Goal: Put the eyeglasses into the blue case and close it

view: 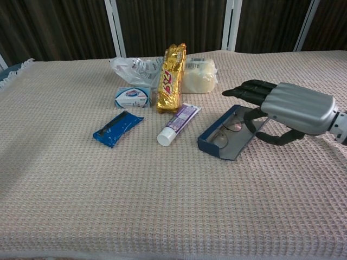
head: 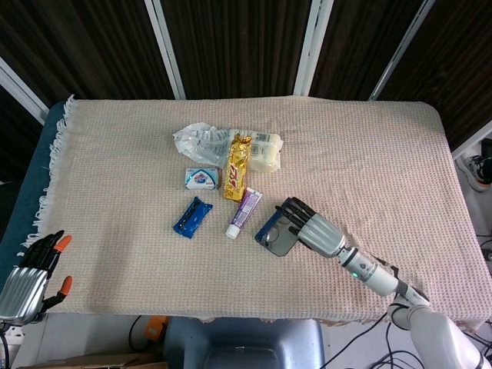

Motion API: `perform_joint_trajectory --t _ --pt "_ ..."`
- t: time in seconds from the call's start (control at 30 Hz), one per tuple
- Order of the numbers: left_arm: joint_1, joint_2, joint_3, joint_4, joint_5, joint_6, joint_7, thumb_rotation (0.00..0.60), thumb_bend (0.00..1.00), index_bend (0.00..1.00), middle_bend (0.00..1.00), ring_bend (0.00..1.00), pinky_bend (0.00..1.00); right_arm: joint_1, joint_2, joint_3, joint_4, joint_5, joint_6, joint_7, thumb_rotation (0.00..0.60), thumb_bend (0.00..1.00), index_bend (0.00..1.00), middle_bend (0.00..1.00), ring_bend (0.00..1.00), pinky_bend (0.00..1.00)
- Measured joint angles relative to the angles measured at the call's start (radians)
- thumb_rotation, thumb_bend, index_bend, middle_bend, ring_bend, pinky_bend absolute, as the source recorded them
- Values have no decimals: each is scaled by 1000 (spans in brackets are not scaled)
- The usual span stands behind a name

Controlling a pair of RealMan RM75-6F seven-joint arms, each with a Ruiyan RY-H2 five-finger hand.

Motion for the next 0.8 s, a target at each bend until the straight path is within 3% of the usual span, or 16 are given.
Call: perform_joint_trajectory --t 0.13,0.33,0.8 --pt "-1 -1 2 -2 2 -2 4 600 430 0 0 0 110 -64 64 -42 -60 -32 67 -32 600 721 709 109 0 0" --pt "-5 -1 2 -4 2 -12 9 600 432 0 0 0 111 -98 114 -63 -129 -58 110 -52 600 720 709 109 0 0" --pt "-16 -2 -1 8 -1 -24 -10 600 435 0 0 0 111 -43 140 -1 -238 -41 36 -44 600 720 703 109 0 0"
